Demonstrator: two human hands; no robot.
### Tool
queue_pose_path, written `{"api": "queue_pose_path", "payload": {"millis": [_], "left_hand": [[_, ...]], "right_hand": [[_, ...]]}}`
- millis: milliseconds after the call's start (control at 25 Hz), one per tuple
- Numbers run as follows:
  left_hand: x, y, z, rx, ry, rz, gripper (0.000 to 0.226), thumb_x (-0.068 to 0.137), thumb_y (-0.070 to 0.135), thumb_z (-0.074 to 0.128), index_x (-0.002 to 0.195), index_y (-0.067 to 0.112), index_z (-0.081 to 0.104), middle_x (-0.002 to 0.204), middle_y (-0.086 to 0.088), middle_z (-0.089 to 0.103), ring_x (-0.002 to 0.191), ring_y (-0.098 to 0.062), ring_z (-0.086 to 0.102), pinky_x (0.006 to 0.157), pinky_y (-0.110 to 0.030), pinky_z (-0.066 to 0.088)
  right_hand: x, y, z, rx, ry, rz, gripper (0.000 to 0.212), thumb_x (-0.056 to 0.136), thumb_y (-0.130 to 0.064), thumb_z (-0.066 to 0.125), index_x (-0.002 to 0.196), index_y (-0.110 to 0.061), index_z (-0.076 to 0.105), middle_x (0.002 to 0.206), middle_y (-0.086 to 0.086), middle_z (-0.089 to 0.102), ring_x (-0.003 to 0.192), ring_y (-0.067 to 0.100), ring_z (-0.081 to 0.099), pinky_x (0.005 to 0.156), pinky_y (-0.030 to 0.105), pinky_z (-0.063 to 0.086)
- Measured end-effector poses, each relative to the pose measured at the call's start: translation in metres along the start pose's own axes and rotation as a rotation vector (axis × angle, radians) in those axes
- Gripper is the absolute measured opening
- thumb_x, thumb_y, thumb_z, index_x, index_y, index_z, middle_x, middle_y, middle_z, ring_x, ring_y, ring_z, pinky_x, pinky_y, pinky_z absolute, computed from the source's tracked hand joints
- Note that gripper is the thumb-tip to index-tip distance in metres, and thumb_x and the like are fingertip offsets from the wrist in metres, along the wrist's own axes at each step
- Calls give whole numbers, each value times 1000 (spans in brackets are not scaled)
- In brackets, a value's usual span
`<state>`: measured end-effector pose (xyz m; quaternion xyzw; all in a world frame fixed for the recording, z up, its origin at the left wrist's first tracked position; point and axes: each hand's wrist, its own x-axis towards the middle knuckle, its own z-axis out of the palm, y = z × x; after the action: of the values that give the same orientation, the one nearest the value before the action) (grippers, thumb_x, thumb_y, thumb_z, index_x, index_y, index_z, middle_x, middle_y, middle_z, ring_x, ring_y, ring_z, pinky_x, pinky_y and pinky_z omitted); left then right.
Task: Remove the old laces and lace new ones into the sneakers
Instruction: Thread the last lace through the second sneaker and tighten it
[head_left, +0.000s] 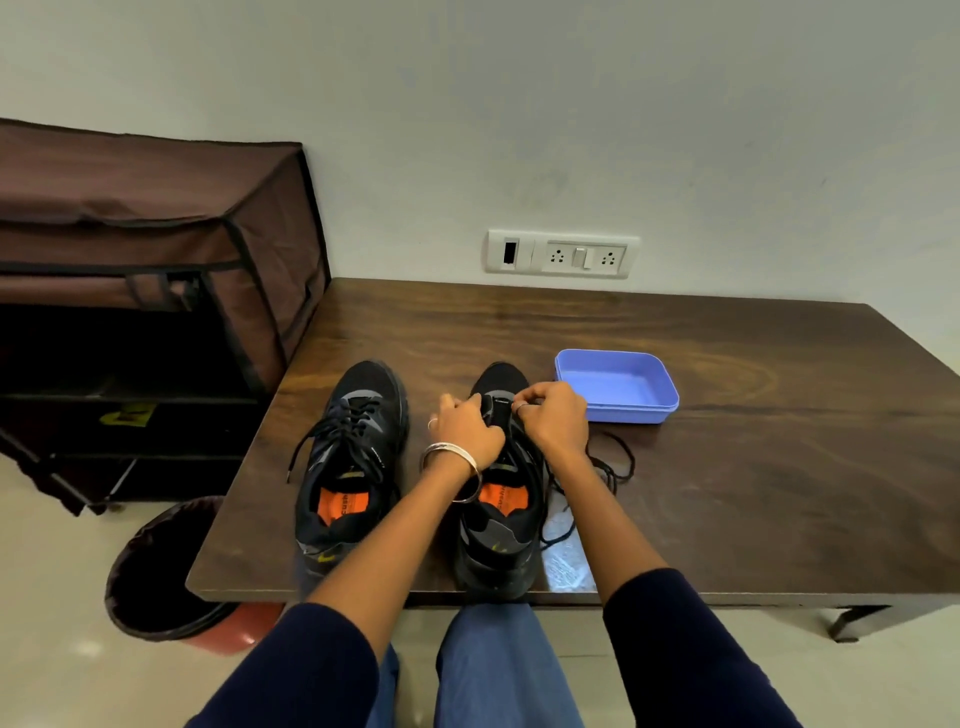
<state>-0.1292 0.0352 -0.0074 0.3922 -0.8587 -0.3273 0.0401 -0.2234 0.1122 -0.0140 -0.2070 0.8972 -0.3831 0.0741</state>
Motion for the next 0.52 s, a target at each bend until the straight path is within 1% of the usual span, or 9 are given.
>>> {"api": "queue_pose_path", "payload": {"millis": [120, 280, 400, 520], "left_hand": [[-2, -8, 7, -119, 78, 14, 53, 88, 20, 51, 140, 21, 47, 129, -8, 44, 117, -33, 48, 104, -36, 38], [-4, -9, 9, -152, 122, 39, 47, 89, 17, 49, 136, 21, 53, 126, -7, 48, 115, -30, 50, 104, -38, 37], [-1, -12, 7, -189, 120, 43, 46, 90, 14, 48, 135, 19, 54, 127, -8, 49, 116, -29, 50, 105, -38, 36], [1, -14, 5, -199, 105, 54, 45, 90, 13, 47, 134, 17, 55, 127, -8, 50, 117, -29, 50, 105, -37, 37]], "right_hand": [[-2, -4, 5, -133, 36, -47, 10, 84, -26, 67, 89, -24, 76, 89, 1, 73, 88, 23, 66, 70, 32, 53], [-3, -9, 13, -159, 6, -49, 12, 84, -32, 67, 90, -27, 75, 92, 1, 73, 90, 24, 66, 69, 29, 51], [-6, -9, 18, -6, -16, 38, 12, 85, -33, 65, 90, -27, 75, 96, -1, 73, 93, 23, 65, 72, 29, 48], [-7, -4, 22, 135, -45, 58, 11, 84, -30, 66, 85, -27, 76, 94, -3, 74, 92, 20, 65, 75, 33, 52]]}}
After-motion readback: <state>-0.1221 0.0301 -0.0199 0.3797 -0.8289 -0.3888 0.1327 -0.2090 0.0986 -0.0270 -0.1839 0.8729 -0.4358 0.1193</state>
